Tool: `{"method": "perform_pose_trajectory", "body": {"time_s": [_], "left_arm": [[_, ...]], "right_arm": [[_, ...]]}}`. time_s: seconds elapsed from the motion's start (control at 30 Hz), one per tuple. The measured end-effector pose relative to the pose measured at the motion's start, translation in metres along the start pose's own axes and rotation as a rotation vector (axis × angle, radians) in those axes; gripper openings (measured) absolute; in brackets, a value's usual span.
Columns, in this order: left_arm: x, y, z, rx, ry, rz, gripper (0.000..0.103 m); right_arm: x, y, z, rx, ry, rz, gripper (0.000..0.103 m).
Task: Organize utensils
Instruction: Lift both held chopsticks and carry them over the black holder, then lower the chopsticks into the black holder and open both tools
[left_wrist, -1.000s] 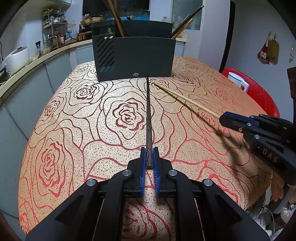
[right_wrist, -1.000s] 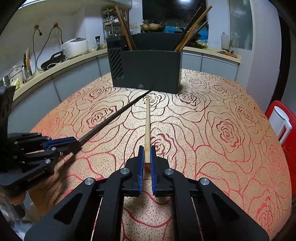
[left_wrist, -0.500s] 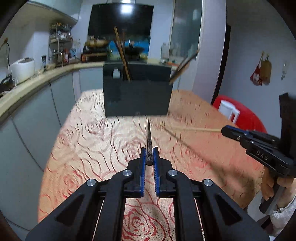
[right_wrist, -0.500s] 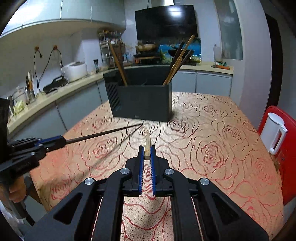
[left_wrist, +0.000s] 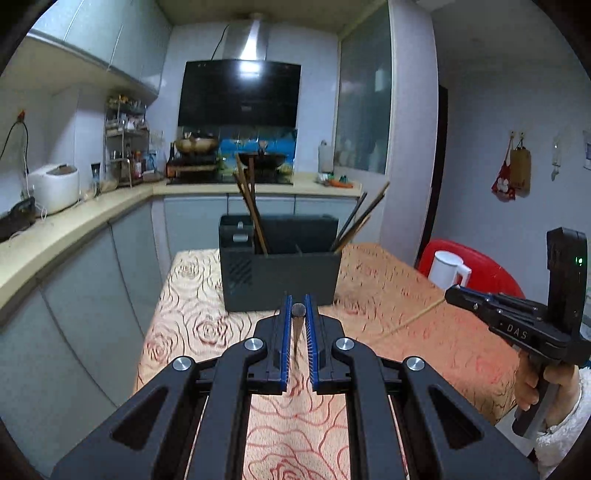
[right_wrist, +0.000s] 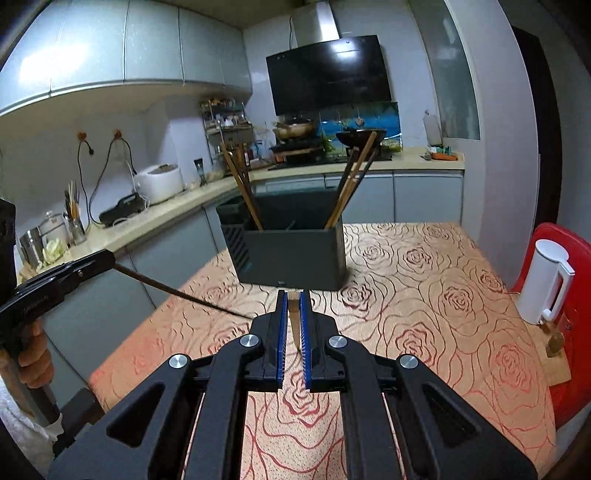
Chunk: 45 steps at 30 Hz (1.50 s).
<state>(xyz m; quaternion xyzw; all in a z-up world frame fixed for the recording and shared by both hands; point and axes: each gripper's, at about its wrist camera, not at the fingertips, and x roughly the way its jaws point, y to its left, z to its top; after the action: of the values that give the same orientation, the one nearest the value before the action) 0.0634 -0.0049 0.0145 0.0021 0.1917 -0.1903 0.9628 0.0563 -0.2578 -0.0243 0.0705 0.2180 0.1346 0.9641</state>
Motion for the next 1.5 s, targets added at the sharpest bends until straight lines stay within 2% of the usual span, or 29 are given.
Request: {"method": "perform_pose_trajectory", "body": {"time_s": [0.27,0.6,0.93,1.1,1.3,1.5], "left_arm": [[-0.001,-0.004,0.031,0.034,-0.035,0.007,0.007],[0.016,0.001,0.055,0.041,0.002,0.007,0.007],[0.042,0.012,0.127,0.028,-0.015,0.010,0.007],[0.053,0.007,0.160,0.050,-0.062,0.042,0.007],[0.071,0.004,0.196,0.028,-0.127,0.046,0.007],[0.105,0.003,0.215,-0.019,-0.149,0.048,0.007]], "right_arm": [[-0.001,-0.003,0.020,0.013,-0.025,0.040,0.007],[0.015,-0.007,0.050,-0.003,0.015,0.017,0.007],[0.024,-0.017,0.121,0.012,-0.036,0.004,0.007],[0.036,-0.016,0.151,0.011,-0.046,-0.008,0.007],[0.050,-0.011,0.176,-0.018,-0.060,-0.033,0.007],[0.081,-0.014,0.191,-0.012,-0.032,-0.050,0.007]]}}
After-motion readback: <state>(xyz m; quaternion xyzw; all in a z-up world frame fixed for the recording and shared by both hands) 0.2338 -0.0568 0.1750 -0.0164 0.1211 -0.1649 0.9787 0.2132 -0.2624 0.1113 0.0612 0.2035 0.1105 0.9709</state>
